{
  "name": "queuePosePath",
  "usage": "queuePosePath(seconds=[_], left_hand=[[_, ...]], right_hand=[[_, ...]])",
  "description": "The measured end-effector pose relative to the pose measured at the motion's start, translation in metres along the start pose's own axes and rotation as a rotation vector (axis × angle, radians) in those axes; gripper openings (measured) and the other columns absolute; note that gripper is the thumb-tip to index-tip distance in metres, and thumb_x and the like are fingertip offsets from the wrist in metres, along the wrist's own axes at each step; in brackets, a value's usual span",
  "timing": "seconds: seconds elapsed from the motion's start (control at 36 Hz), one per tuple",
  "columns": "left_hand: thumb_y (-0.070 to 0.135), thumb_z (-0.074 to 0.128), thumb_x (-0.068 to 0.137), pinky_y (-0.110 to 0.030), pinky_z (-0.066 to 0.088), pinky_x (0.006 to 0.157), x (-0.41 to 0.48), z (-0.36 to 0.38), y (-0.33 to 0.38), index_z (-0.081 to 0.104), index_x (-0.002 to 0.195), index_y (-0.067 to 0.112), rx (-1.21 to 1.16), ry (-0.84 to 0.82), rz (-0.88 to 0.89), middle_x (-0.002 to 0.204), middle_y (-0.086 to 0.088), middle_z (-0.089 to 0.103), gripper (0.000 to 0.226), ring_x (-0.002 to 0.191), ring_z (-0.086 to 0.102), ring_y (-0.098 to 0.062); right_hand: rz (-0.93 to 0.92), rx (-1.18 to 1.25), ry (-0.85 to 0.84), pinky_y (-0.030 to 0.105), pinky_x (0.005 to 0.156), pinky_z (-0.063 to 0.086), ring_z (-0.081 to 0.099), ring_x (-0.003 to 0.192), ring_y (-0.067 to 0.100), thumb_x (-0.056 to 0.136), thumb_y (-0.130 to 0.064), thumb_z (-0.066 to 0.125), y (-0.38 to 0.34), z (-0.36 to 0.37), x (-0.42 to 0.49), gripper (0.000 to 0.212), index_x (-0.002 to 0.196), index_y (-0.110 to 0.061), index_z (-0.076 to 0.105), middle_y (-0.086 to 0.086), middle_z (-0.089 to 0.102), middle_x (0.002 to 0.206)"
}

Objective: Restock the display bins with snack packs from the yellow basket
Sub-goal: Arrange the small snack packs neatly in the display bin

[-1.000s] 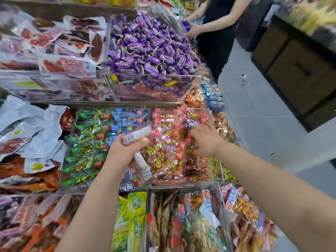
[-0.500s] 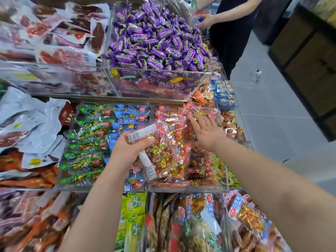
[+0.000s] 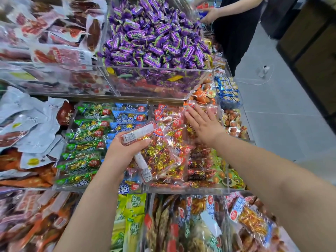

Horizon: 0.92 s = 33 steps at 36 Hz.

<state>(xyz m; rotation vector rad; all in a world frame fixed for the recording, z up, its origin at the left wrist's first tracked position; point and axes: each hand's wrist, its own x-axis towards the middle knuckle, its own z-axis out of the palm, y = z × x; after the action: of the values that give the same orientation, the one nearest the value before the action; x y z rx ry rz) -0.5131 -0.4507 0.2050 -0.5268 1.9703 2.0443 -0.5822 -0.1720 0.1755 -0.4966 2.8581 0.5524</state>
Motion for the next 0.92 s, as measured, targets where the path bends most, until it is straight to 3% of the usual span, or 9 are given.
queuePosePath(seconds=[0.11, 0.19, 0.31, 0.36, 0.42, 0.53, 0.67, 0.83, 0.92], left_hand=[[0.021, 0.082, 0.073, -0.025, 0.041, 0.036, 0.0, 0.002, 0.0, 0.055, 0.115, 0.015, 0.011, 0.01, -0.005, 0.09, -0.018, 0.061, 0.05, 0.045, 0.054, -0.018], [0.023, 0.083, 0.07, -0.026, 0.042, 0.037, 0.0, 0.001, 0.0, 0.055, 0.117, 0.016, 0.019, 0.01, -0.012, 0.092, -0.019, 0.061, 0.055, 0.047, 0.055, -0.019], [0.024, 0.084, 0.069, -0.026, 0.04, 0.036, -0.001, 0.001, 0.003, 0.055, 0.113, 0.014, 0.021, -0.009, -0.018, 0.081, -0.012, 0.058, 0.053, 0.044, 0.054, -0.018], [0.023, 0.083, 0.071, -0.025, 0.039, 0.035, -0.002, 0.002, 0.005, 0.055, 0.112, 0.013, 0.02, -0.013, -0.016, 0.073, -0.007, 0.057, 0.051, 0.042, 0.052, -0.018], [0.022, 0.083, 0.072, -0.024, 0.038, 0.033, -0.002, 0.004, 0.008, 0.056, 0.113, 0.012, 0.021, -0.019, -0.009, 0.067, -0.003, 0.054, 0.051, 0.043, 0.051, -0.019], [0.023, 0.083, 0.071, -0.027, 0.043, 0.038, -0.002, 0.008, 0.01, 0.056, 0.119, 0.011, 0.04, -0.045, -0.005, 0.07, -0.003, 0.057, 0.056, 0.049, 0.054, -0.019], [0.028, 0.087, 0.058, -0.058, 0.051, 0.072, -0.006, 0.014, 0.012, 0.057, 0.12, 0.01, -0.009, -0.101, -0.028, 0.087, -0.016, 0.059, 0.07, 0.071, 0.057, -0.033], [0.026, 0.085, 0.06, -0.03, 0.046, 0.045, -0.012, 0.023, 0.012, 0.057, 0.105, 0.014, -0.061, -0.093, -0.047, 0.07, -0.001, 0.061, 0.054, 0.046, 0.057, -0.013], [0.022, 0.083, 0.067, -0.035, 0.05, 0.054, -0.012, 0.027, 0.014, 0.053, 0.103, 0.017, -0.13, -0.097, -0.061, 0.068, -0.001, 0.066, 0.047, 0.05, 0.063, -0.016]], right_hand=[[0.035, 0.01, -0.066, 0.053, 0.105, -0.025, -0.052, 0.121, 0.031, 0.092, -0.022, 0.043, -0.015, 0.015, -0.002, 0.103, 0.12, -0.015, -0.056, 0.007, -0.059, 0.13], [0.043, 0.042, -0.065, 0.053, 0.106, -0.024, -0.052, 0.12, 0.032, 0.091, -0.01, 0.038, -0.019, 0.031, -0.002, 0.096, 0.126, -0.016, -0.051, 0.008, -0.061, 0.125], [-0.053, 0.161, -0.074, 0.049, 0.105, -0.026, -0.054, 0.118, 0.025, 0.087, -0.063, 0.021, -0.01, 0.028, -0.003, 0.09, 0.121, -0.023, -0.052, 0.003, -0.053, 0.134], [-0.09, 0.218, -0.011, 0.043, 0.104, -0.032, -0.051, 0.121, 0.02, 0.079, -0.072, 0.017, -0.006, 0.023, -0.008, 0.092, 0.133, -0.025, -0.041, -0.002, -0.043, 0.14], [-0.06, 0.228, 0.09, 0.038, 0.101, -0.036, -0.048, 0.125, 0.018, 0.083, -0.062, 0.038, 0.0, 0.017, -0.014, 0.097, 0.145, -0.022, -0.025, -0.003, -0.04, 0.142], [0.108, 0.235, 0.066, 0.049, 0.113, -0.018, -0.031, 0.138, 0.022, 0.084, -0.056, 0.055, 0.01, 0.007, -0.014, 0.108, 0.144, -0.017, -0.027, 0.003, -0.031, 0.152], [0.079, 0.254, 0.028, 0.041, 0.112, -0.013, -0.011, 0.145, 0.017, 0.083, -0.056, 0.057, 0.009, 0.006, -0.007, 0.105, 0.149, -0.019, -0.016, -0.002, -0.009, 0.159], [0.033, 0.322, -0.014, 0.043, 0.114, -0.01, -0.013, 0.145, 0.022, 0.083, -0.048, 0.062, 0.016, -0.003, -0.011, 0.099, 0.151, -0.02, -0.006, 0.001, -0.007, 0.159], [0.124, 0.604, 0.221, 0.05, 0.116, -0.001, -0.001, 0.145, 0.031, 0.085, -0.028, 0.061, 0.011, -0.016, -0.025, 0.078, 0.15, -0.02, 0.019, 0.011, 0.011, 0.157]])
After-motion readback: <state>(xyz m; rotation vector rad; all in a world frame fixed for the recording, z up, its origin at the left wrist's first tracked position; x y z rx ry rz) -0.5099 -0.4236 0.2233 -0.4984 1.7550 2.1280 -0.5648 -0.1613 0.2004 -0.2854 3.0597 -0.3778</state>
